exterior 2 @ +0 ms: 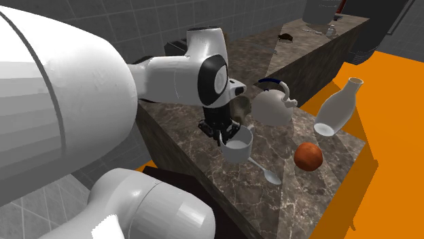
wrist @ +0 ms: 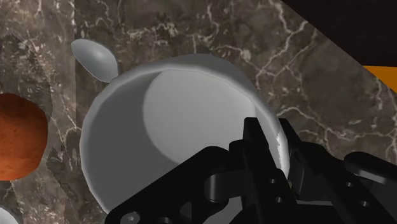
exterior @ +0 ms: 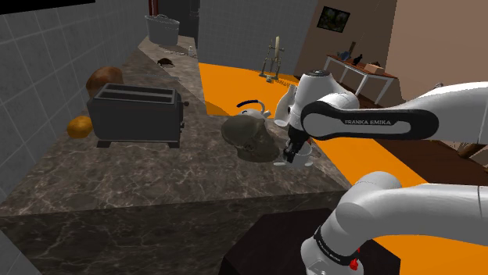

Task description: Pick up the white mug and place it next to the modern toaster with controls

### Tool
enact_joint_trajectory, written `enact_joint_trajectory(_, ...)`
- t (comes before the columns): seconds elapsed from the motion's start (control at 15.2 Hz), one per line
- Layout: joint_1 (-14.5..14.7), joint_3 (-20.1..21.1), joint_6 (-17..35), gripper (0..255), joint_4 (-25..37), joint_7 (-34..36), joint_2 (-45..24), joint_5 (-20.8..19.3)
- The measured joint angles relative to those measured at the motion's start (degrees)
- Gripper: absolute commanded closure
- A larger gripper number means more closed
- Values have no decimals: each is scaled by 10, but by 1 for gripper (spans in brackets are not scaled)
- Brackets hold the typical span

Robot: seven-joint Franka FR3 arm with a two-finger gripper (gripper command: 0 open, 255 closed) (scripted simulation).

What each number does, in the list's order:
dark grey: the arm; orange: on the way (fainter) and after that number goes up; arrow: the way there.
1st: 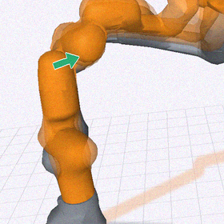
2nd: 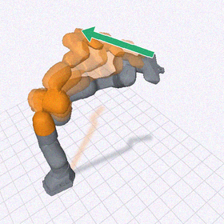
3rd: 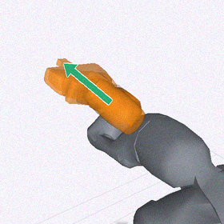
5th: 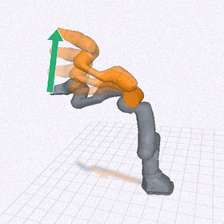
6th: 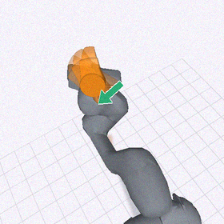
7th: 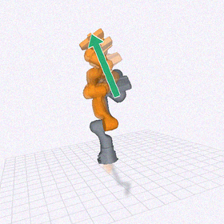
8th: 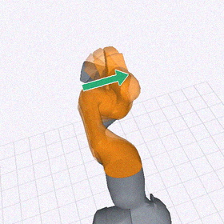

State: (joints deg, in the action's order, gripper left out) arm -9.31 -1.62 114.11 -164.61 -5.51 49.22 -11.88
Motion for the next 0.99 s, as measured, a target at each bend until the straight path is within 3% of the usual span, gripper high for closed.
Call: enact_joint_trajectory(0.99,4,5,-128,255,105,-20,24,12)
